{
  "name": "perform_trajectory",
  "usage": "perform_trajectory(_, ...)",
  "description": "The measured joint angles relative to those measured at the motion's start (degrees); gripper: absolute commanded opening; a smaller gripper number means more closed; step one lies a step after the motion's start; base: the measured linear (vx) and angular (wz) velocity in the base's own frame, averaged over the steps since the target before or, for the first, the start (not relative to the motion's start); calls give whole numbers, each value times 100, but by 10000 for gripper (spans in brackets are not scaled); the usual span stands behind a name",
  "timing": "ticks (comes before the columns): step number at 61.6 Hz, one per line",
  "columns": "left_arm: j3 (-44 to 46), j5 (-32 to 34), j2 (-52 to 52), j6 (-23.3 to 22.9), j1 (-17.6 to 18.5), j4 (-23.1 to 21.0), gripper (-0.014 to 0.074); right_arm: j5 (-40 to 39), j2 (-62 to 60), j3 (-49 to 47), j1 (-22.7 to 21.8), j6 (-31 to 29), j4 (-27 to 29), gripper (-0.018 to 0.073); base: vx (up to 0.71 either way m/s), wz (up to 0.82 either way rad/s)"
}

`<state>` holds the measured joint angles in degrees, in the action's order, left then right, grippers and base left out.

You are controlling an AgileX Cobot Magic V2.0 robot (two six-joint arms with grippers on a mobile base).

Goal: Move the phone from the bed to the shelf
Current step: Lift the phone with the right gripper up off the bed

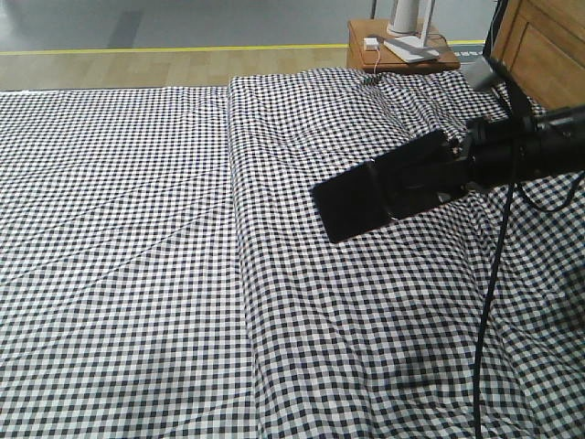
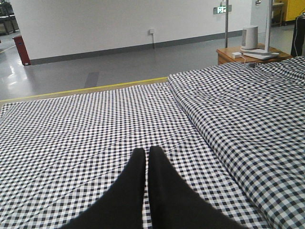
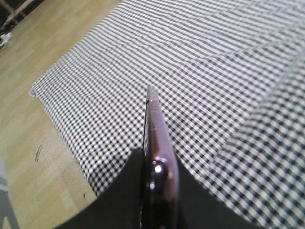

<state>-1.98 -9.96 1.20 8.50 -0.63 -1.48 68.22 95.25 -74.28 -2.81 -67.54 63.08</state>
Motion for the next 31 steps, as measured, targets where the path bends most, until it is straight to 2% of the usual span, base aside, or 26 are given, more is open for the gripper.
perform_trajectory(17,0,0,0,0,0,0,1,128,-961,21,1216,280,-41,-3,0,0)
perform_trajectory(31,0,0,0,0,0,0,1,182,-1346,21,2034,608,-106,-3,0,0)
